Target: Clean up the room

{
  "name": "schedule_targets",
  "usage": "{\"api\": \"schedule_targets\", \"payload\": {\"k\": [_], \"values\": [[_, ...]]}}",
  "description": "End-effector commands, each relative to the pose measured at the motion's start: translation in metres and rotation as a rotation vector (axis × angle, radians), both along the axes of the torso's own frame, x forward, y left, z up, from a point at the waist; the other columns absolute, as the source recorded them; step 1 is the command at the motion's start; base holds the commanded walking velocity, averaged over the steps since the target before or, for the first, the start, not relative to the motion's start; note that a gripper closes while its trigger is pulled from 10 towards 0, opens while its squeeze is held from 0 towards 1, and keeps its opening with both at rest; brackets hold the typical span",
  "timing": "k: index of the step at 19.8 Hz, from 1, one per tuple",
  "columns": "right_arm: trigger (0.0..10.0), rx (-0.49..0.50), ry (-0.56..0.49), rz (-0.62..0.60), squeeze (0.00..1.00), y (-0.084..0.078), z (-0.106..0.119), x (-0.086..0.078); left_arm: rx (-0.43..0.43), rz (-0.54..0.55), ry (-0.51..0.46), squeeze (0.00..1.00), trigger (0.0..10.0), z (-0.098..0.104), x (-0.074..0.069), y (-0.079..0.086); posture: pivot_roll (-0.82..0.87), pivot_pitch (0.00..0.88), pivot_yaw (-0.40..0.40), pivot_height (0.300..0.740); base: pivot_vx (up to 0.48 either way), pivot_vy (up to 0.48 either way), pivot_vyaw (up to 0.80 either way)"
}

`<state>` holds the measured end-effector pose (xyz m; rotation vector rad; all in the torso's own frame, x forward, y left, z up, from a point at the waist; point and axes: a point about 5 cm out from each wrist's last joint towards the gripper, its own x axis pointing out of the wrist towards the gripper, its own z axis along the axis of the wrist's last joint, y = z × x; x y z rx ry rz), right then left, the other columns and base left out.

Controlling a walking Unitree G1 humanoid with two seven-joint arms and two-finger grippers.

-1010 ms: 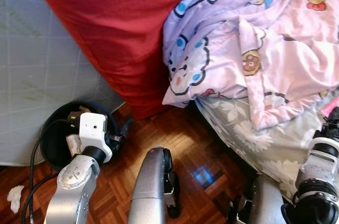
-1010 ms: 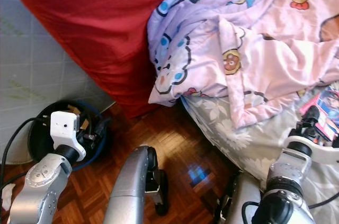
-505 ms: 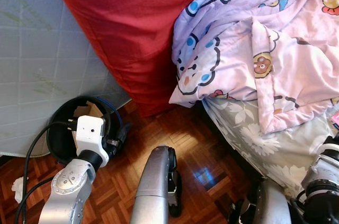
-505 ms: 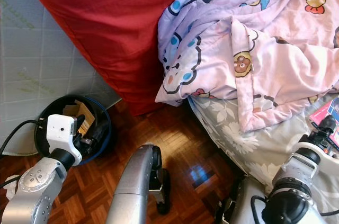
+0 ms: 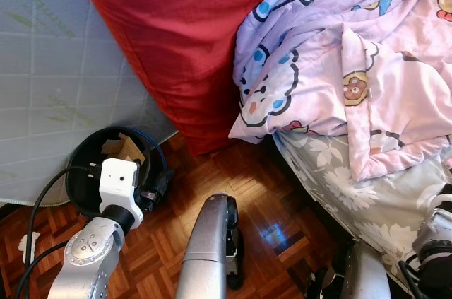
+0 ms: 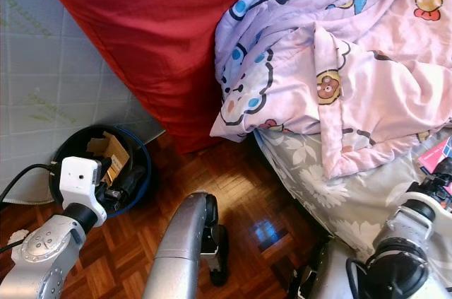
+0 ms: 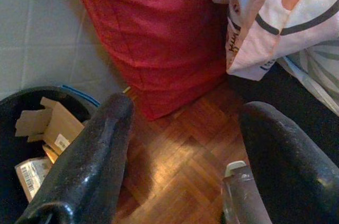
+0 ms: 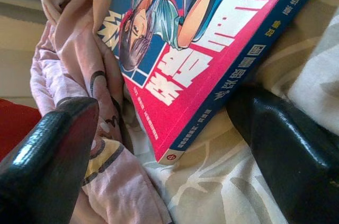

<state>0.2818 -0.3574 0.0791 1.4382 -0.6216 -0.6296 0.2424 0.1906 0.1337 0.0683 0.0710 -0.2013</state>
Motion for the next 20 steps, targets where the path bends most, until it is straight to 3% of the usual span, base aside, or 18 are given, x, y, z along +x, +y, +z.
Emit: {"api": "schedule_targets", "payload": {"k": [1,2,3,9,20], "values": [[8.2,0.062,0.063,-0.011,0.00,0.001,-0.015,-0.009,0.021,0.006,0.031,0.00,10.0,-0.005,-0.007,0.004,0.28,0.467,0.278,0.586,0.000,0.000,0.00],[4.6,0.061,0.065,-0.015,0.00,-0.001,-0.014,-0.010,0.020,0.006,0.033,0.00,10.0,-0.005,-0.008,0.004,0.27,0.470,0.277,0.586,0.000,0.000,0.00],[0.0,0.041,0.082,-0.015,0.00,-0.005,-0.011,-0.010,0.020,0.007,0.036,0.00,10.0,-0.005,-0.009,0.003,0.27,0.475,0.274,0.586,0.000,0.000,0.00],[0.0,0.001,0.089,-0.001,0.00,-0.012,-0.002,-0.008,0.017,0.006,0.047,0.00,10.0,-0.008,-0.012,0.002,0.27,0.488,0.276,0.586,0.000,0.000,0.00],[0.0,-0.010,0.141,0.026,0.00,-0.007,-0.013,-0.012,0.017,0.002,0.061,0.00,10.0,-0.010,-0.015,0.001,0.27,0.500,0.279,0.586,0.000,0.000,0.00]]}}
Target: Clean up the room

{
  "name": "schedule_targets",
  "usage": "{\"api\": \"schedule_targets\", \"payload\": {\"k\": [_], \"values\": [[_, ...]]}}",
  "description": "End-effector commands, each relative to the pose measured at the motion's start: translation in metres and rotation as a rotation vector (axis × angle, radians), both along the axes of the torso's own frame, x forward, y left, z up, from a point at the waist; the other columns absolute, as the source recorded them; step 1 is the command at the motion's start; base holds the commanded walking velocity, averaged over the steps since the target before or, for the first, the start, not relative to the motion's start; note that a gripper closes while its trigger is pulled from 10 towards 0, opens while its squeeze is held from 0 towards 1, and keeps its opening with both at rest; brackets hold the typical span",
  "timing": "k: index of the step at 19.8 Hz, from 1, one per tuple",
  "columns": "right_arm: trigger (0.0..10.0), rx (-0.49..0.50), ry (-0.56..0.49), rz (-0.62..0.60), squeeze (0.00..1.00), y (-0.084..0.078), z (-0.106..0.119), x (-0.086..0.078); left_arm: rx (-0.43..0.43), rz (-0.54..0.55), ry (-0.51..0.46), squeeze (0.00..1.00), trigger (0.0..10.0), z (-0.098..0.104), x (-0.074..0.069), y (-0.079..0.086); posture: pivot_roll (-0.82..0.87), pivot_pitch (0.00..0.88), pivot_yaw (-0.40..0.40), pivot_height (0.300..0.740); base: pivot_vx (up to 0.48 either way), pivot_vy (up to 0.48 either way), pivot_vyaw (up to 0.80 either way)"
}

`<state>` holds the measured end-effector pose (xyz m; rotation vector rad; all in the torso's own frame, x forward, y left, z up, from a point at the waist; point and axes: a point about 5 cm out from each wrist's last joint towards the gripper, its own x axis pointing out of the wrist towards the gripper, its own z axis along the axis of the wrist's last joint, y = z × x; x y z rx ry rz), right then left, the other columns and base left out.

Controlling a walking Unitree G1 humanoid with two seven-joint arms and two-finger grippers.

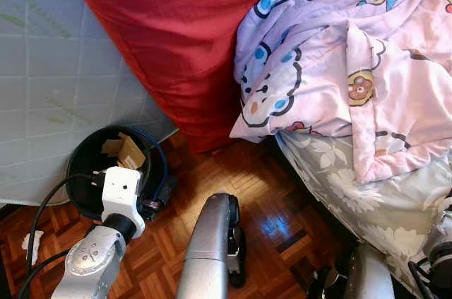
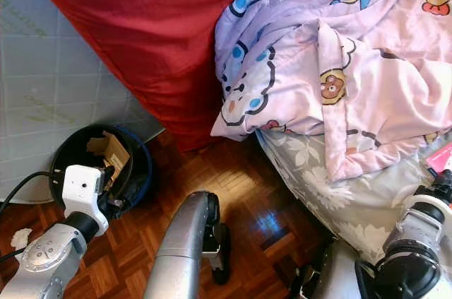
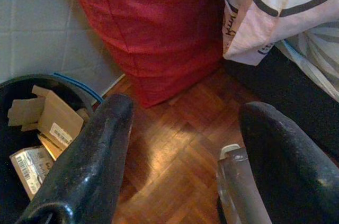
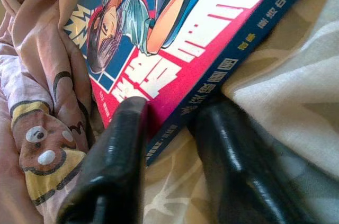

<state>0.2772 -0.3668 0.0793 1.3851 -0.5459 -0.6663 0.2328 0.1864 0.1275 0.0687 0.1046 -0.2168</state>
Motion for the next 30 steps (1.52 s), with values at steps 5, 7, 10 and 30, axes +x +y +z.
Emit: {"api": "schedule_targets", "payload": {"k": [5,7,10,30], "values": [[0.0,0.011,0.067,0.023,0.00,0.008,-0.016,-0.007,0.016,0.022,0.024,0.00,10.0,-0.004,-0.003,0.006,0.27,0.491,0.274,0.586,0.000,0.000,0.00],[0.0,0.013,0.077,0.034,0.00,0.011,-0.020,-0.006,0.015,0.022,0.022,0.00,10.0,-0.005,0.000,0.005,0.27,0.480,0.267,0.586,0.000,0.000,0.00],[0.0,-0.054,0.090,0.119,0.00,0.028,-0.023,0.001,0.011,0.035,0.009,0.00,10.0,-0.007,0.009,0.006,0.25,0.445,0.246,0.586,0.000,0.000,0.00],[10.0,-0.973,0.232,0.472,0.00,0.120,0.030,0.035,-0.089,0.122,-0.138,0.00,10.0,-0.023,0.078,-0.010,0.06,0.053,0.069,0.615,0.000,0.000,0.00]]}}
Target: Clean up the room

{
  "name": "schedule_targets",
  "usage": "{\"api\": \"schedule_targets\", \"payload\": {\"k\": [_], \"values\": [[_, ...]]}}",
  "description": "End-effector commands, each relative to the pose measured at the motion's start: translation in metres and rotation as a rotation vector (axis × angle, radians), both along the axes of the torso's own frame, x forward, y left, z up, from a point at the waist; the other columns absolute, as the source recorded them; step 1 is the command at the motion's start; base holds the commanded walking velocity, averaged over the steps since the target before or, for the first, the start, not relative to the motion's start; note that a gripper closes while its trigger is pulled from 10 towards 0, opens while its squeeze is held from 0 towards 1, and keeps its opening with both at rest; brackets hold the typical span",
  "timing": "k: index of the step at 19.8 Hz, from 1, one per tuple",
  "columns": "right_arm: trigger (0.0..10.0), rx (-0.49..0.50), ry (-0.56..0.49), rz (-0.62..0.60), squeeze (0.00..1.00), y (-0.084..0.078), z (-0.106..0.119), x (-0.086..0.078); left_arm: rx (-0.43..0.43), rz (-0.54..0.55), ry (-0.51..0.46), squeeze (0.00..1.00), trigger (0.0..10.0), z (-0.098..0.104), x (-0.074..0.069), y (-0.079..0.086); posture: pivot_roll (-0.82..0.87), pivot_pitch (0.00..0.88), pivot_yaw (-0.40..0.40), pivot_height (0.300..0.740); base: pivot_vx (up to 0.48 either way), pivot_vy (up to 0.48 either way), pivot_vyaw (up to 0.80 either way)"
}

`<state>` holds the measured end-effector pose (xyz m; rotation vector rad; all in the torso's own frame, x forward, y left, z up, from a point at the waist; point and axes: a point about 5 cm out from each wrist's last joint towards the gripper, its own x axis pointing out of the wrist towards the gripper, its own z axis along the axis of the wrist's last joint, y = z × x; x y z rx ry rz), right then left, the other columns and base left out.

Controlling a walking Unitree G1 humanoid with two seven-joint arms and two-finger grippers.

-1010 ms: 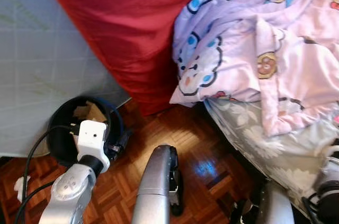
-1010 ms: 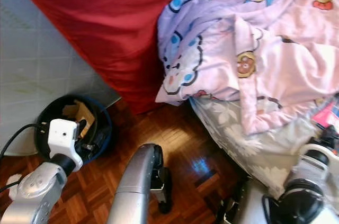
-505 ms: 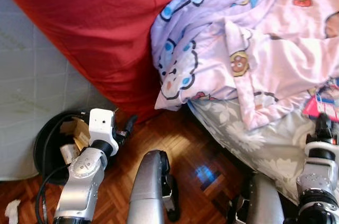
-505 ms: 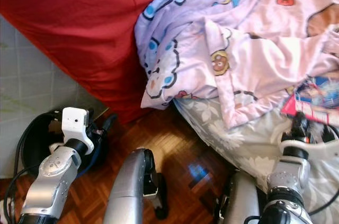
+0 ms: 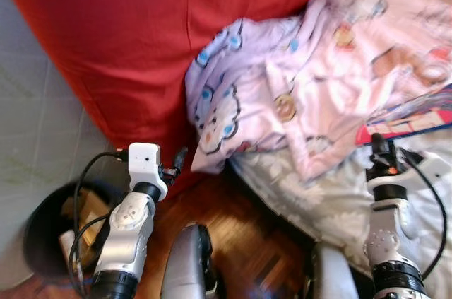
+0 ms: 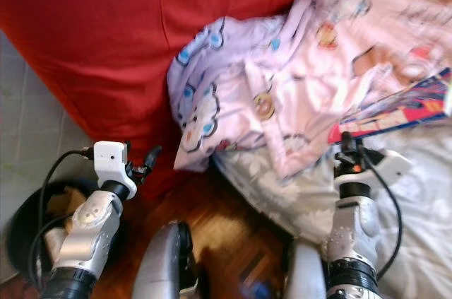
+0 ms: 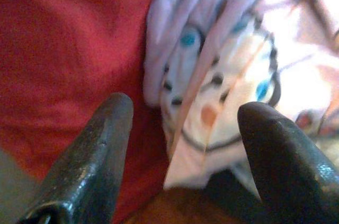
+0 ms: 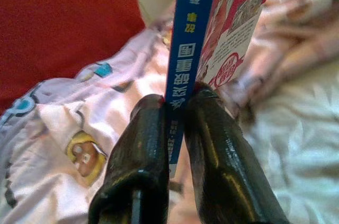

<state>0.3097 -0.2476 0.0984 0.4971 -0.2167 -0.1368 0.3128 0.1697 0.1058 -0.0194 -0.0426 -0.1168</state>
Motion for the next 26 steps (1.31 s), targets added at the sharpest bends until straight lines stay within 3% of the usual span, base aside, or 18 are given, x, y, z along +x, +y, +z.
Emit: {"api": "schedule_targets", "payload": {"k": [1,5,11,20,24,26], "values": [[10.0,-0.079,-0.036,0.033,0.00,0.009,0.016,0.007,-0.002,0.041,-0.010,0.00,10.0,0.000,0.003,0.008,0.05,0.032,0.055,0.629,0.000,0.000,0.00],[10.0,-0.150,-0.037,0.095,0.00,0.022,0.024,0.020,-0.032,0.067,-0.043,0.00,10.0,0.007,0.016,0.003,0.04,0.000,0.030,0.677,0.000,0.000,0.00],[10.0,-0.178,0.011,0.137,0.00,0.036,0.019,0.025,-0.036,0.096,-0.064,0.00,10.0,0.005,0.021,0.009,0.03,0.000,0.007,0.740,0.000,0.000,0.00],[10.0,-0.174,0.045,0.165,0.00,0.047,0.014,0.031,-0.028,0.112,-0.056,0.00,10.0,-0.009,0.012,0.011,0.03,0.000,-0.009,0.740,0.000,0.000,0.00],[10.0,-0.258,0.086,0.187,0.00,0.055,0.004,0.028,0.031,0.257,-0.012,0.00,10.0,-0.027,-0.009,0.047,0.03,0.000,-0.004,0.740,0.000,0.000,0.00],[10.0,-0.292,0.104,0.178,0.00,0.053,0.000,0.026,0.046,0.291,-0.013,0.00,10.0,-0.029,-0.015,0.053,0.03,0.000,-0.008,0.740,0.000,0.000,0.00]]}}
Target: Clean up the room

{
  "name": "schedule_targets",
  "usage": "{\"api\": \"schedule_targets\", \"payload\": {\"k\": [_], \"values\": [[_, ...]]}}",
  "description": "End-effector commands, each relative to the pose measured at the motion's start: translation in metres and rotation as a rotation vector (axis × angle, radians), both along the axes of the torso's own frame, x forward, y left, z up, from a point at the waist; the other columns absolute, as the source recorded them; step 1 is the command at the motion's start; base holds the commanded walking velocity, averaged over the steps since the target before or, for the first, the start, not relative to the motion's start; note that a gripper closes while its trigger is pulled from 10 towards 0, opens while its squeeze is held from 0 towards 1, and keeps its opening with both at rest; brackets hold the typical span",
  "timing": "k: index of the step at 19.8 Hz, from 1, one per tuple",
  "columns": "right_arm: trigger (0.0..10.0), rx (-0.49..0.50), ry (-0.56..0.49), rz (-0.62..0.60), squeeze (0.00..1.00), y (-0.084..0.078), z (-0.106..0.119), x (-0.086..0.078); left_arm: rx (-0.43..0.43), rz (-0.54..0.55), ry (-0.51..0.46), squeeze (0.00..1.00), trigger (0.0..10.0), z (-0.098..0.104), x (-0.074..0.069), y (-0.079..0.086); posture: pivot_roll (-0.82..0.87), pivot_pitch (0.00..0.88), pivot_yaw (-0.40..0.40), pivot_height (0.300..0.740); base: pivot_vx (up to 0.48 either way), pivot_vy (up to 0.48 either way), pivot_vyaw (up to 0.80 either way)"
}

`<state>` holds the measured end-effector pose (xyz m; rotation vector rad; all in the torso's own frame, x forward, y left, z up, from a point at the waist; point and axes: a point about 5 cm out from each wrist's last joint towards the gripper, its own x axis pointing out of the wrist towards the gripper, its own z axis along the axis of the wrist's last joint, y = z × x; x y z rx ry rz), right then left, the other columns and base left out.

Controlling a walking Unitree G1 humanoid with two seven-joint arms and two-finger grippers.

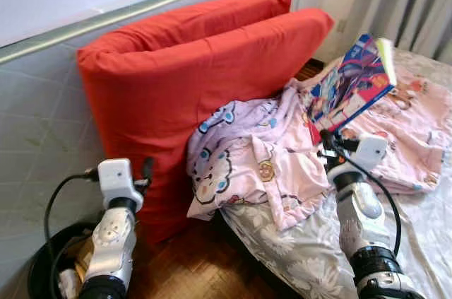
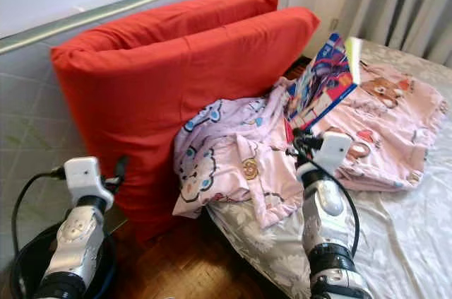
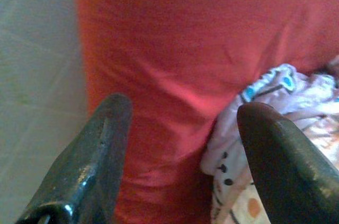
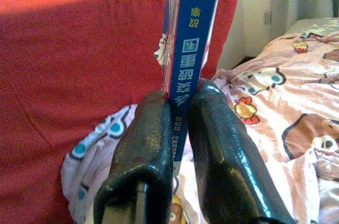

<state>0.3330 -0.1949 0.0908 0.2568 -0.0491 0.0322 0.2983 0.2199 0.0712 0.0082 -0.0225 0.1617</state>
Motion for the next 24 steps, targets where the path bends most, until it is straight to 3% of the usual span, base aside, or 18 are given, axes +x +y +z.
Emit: {"api": "schedule_targets", "payload": {"k": [1,2,7,10,19,24], "values": [[10.0,-0.088,-0.032,0.012,0.00,0.001,0.006,0.001,0.038,0.036,-0.027,0.00,10.0,0.005,-0.003,0.008,0.02,0.000,-0.005,0.740,0.000,0.000,0.00],[10.0,-0.133,-0.043,0.016,0.00,0.001,0.008,0.000,0.034,0.045,-0.025,0.00,10.0,0.004,-0.005,0.009,0.01,0.000,-0.002,0.740,0.000,0.000,0.00],[10.0,-0.111,-0.044,-0.081,0.00,-0.007,0.013,0.003,0.002,-0.014,-0.044,0.00,10.0,0.010,0.006,-0.011,0.00,0.000,-0.002,0.740,0.000,0.000,-0.09],[10.0,-0.112,-0.016,-0.057,0.00,-0.001,0.007,0.002,-0.008,-0.038,-0.053,0.00,10.0,0.013,0.012,-0.020,-0.01,0.000,0.002,0.740,0.000,0.000,-0.76],[10.0,-0.095,-0.008,-0.068,0.00,0.003,0.007,0.003,-0.001,-0.063,-0.076,0.00,10.0,0.019,0.013,-0.022,-0.01,0.016,0.011,0.740,0.000,0.000,-0.75],[10.0,-0.093,0.001,-0.069,0.00,0.004,0.005,0.000,-0.027,-0.077,-0.099,0.00,10.0,0.023,0.015,-0.025,-0.01,0.037,0.013,0.740,0.000,-0.276,-0.75]]}}
